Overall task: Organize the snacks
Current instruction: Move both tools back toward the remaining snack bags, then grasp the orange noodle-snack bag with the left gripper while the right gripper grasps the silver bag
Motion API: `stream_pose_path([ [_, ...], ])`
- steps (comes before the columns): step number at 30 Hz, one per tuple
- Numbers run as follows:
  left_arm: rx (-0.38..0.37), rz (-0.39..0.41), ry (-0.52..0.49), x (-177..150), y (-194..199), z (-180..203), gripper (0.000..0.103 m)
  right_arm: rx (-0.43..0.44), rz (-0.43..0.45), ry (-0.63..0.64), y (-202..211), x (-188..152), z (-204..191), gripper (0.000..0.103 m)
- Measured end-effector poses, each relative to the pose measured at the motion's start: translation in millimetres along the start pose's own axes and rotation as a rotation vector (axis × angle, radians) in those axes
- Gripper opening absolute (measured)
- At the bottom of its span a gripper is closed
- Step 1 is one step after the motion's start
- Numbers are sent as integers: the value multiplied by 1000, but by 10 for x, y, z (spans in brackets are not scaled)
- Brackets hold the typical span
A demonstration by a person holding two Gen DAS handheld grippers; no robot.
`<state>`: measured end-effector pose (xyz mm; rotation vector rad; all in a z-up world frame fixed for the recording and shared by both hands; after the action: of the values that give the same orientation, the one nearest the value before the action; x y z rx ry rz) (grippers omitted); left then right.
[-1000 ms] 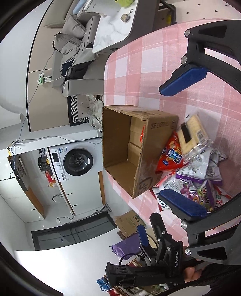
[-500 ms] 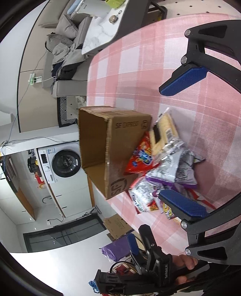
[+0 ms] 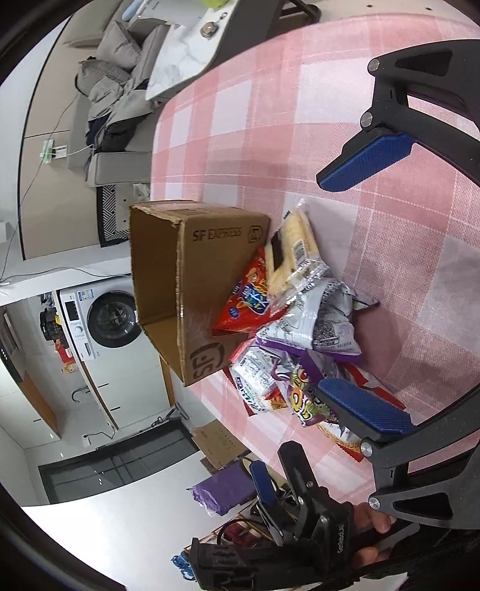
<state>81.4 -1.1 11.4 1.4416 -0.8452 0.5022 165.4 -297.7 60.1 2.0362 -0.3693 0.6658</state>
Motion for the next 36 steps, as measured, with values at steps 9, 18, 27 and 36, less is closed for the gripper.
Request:
stream_pose_path([
  [9,-51,-56,-36,-153,-75,140,102,-12,-75,12,-246,-93,-32,103],
  [18,-139,-89,-27,-206,-157,132,102,1,-112,-39,-449,-96,-4,103],
  [27,-157,-122,-43,-248,-242,217,102,10,-120,-44,-586,-110,-43,100],
  [36,-121,-130,-68,-274,-295,265,102,25,-120,-49,-643,-114,-76,85],
])
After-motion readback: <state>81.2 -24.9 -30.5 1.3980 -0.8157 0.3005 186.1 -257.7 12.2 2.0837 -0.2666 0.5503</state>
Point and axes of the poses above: each gripper's, at about its wrist camera, not at the fingertips, and y roughly against the way its jaws point, z to its right, x to its top, the point moved 1 cm from there along -y, roughly the way its jaws point, and after that the axes turned 13 degrees about -y, right-handed, at the moved point
